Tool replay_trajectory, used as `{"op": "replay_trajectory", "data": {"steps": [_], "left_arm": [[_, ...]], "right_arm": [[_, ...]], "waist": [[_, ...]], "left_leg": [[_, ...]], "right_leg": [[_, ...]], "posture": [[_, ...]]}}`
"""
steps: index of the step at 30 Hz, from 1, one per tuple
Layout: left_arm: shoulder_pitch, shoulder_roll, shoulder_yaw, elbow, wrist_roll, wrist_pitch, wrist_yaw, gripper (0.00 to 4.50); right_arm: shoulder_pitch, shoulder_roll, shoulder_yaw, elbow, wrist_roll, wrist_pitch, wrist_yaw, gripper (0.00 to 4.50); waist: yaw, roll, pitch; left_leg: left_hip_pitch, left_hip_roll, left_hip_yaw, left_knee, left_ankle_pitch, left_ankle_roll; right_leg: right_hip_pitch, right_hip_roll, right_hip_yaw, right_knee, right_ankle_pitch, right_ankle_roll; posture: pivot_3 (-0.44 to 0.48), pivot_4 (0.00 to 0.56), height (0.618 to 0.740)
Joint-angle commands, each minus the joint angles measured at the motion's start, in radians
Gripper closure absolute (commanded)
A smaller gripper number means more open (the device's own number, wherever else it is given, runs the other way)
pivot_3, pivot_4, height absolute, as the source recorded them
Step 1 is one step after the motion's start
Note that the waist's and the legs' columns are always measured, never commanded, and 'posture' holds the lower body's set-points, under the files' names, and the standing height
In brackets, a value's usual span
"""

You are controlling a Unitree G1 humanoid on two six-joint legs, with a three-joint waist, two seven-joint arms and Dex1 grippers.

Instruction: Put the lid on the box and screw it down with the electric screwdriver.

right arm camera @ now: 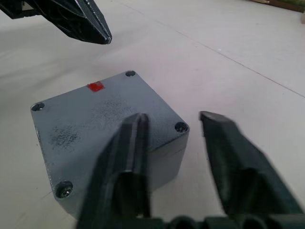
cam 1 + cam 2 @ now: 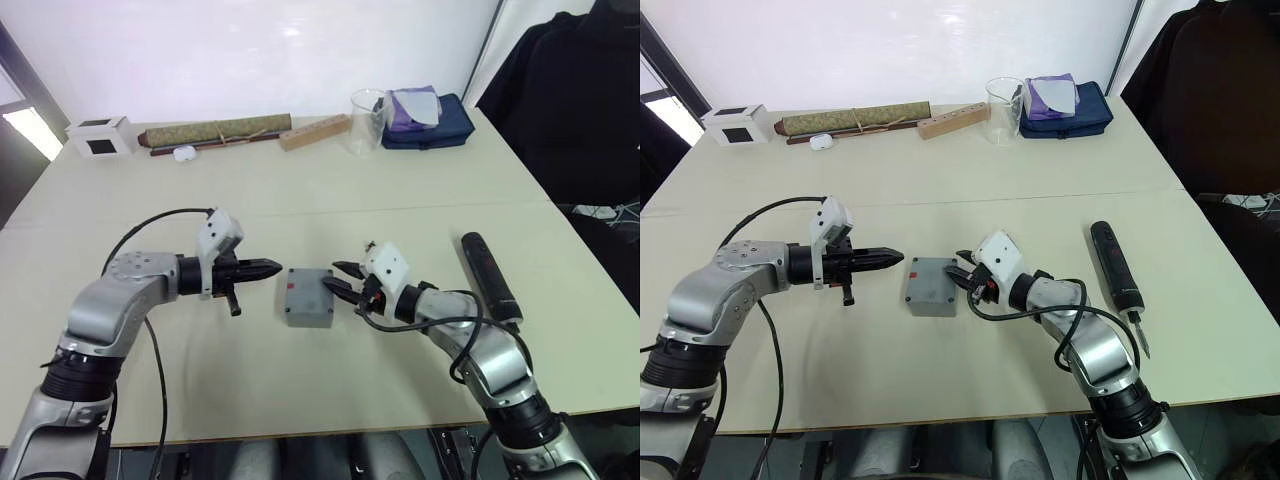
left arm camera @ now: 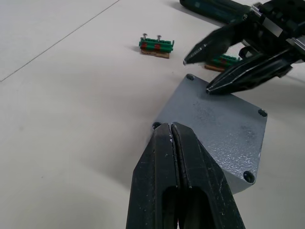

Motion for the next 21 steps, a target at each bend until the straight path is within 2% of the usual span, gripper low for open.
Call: {"op": "replay_trajectory", "data": {"steps": [1,4,6,11,12,15,17,19,21], "left_arm": [[-0.021,-0.012,0.005,-0.020,-0.014,-0.015,-0.003,4.50],[-0.042,-0.030,0.026,-0.037,-0.045,0.009,0.004,4.50],[-0.077,-0.037,0.029,-0.052,-0.070,0.026,0.000,4.50],[-0.155,-0.052,-0.016,-0.080,-0.086,0.025,-0.027,4.50],[-0.164,-0.057,-0.029,-0.084,-0.082,0.021,-0.033,4.50],[-0.183,-0.039,-0.109,-0.116,-0.033,-0.022,-0.083,4.50],[-0.193,-0.037,-0.139,-0.138,-0.021,-0.042,-0.105,4.50],[-0.196,-0.037,-0.153,-0.152,-0.018,-0.057,-0.119,4.50],[-0.193,-0.037,-0.171,-0.166,-0.003,-0.073,-0.125,4.50]], "right_arm": [[-0.014,-0.010,-0.043,-0.049,0.015,0.015,0.001,1.06],[-0.018,-0.026,-0.113,-0.099,0.062,0.074,-0.006,1.06],[-0.040,-0.045,-0.219,-0.149,0.143,0.181,-0.020,1.06],[-0.154,-0.190,-0.473,-0.180,0.341,0.451,-0.004,1.06],[-0.178,-0.233,-0.503,-0.163,0.357,0.505,-0.003,0.74],[-0.227,-0.422,-0.521,-0.071,0.317,0.605,0.006,0.06],[-0.281,-0.516,-0.511,0.037,0.294,0.725,-0.021,0.06],[-0.302,-0.680,-0.429,0.122,0.316,0.887,0.047,0.06],[-0.280,-0.811,-0.365,0.159,0.348,0.944,0.141,0.06]], "waist": [[0.000,0.000,0.000],[0.003,0.000,0.000],[0.005,0.000,0.000],[0.007,0.000,0.000],[0.007,0.000,0.000],[0.007,0.000,0.001],[0.004,0.000,0.001],[0.001,0.001,0.001],[0.004,0.002,0.002]], "left_leg": [[0.000,0.000,0.000,0.000,0.000,0.000],[0.000,0.000,0.000,0.000,0.000,0.000],[-0.001,0.000,0.000,0.000,0.000,0.000],[-0.001,-0.001,0.000,0.001,0.000,0.000],[-0.001,-0.001,0.000,0.001,0.000,0.000],[0.000,0.000,0.000,-0.001,0.000,0.000],[0.000,0.000,0.001,-0.001,0.000,0.000],[0.000,0.000,0.002,-0.001,0.000,0.000],[-0.001,0.000,0.002,-0.001,0.000,0.000]], "right_leg": [[0.000,0.000,0.000,0.000,0.000,0.000],[0.000,0.000,0.000,0.000,0.000,0.000],[0.000,0.000,0.000,0.000,0.000,0.000],[0.000,-0.001,0.000,0.000,0.000,0.000],[0.000,-0.001,0.000,0.000,0.000,0.000],[0.000,0.000,0.000,-0.001,0.000,0.000],[0.000,0.000,0.000,-0.001,0.000,0.000],[0.000,0.000,0.001,-0.001,0.000,0.000],[0.000,0.000,0.001,-0.001,0.000,0.000]], "posture": [[0.000,0.150,0.740],[0.000,0.150,0.740],[0.000,0.150,0.740],[0.000,0.150,0.740],[0.000,0.150,0.740],[0.000,0.150,0.740],[0.000,0.150,0.740],[0.000,0.150,0.740],[0.000,0.150,0.740]]}}
